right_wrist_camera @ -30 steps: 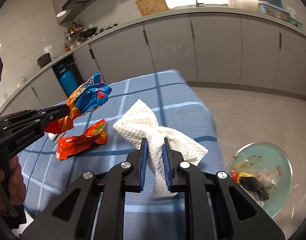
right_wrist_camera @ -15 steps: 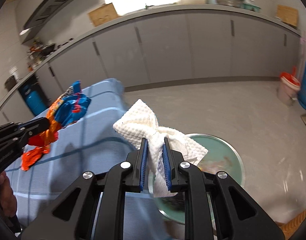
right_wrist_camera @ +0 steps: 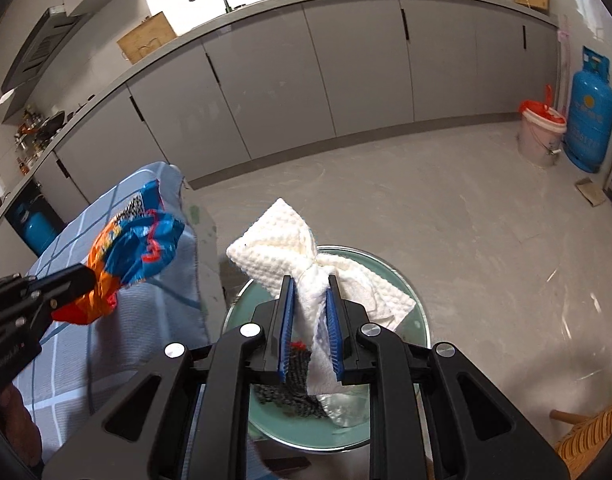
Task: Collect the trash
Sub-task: 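Carry the wrapper and paper towel over the teal basin and open both tools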
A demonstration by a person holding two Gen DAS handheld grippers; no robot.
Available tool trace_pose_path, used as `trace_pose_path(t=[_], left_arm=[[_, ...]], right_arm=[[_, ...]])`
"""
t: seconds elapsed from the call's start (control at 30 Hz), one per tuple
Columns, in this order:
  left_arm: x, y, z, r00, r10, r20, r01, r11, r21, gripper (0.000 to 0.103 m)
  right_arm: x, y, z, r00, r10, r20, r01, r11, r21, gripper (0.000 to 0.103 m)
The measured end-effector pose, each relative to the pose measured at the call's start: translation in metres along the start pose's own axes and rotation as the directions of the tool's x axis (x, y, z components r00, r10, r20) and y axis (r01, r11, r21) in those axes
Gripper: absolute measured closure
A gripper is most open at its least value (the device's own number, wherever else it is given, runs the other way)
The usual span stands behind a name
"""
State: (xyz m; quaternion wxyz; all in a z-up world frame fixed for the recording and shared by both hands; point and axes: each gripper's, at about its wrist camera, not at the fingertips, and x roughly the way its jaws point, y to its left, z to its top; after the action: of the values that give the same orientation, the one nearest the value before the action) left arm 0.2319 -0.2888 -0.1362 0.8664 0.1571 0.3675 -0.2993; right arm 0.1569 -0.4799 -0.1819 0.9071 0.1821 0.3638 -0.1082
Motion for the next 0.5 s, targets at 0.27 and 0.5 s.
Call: trace_pose_path(t=[0.27,0.5], left_arm=[[0.021,-0.020,-0.002,0.999,-0.044,-0.013,0.044,0.998,0.036,0.060],[0.026,-0.018,-0.009,0.998,-0.055,-0.021,0.056,0.998,0.036,0.045]], right_arm=[[0.016,-0.020,-0.002,1.000,-0.009,-0.008,0.010,0.999,0.049,0.062],[0.021,-0.031,-0.012,1.000,-0.013,-0.024,0.015,0.997,0.071,0.042]])
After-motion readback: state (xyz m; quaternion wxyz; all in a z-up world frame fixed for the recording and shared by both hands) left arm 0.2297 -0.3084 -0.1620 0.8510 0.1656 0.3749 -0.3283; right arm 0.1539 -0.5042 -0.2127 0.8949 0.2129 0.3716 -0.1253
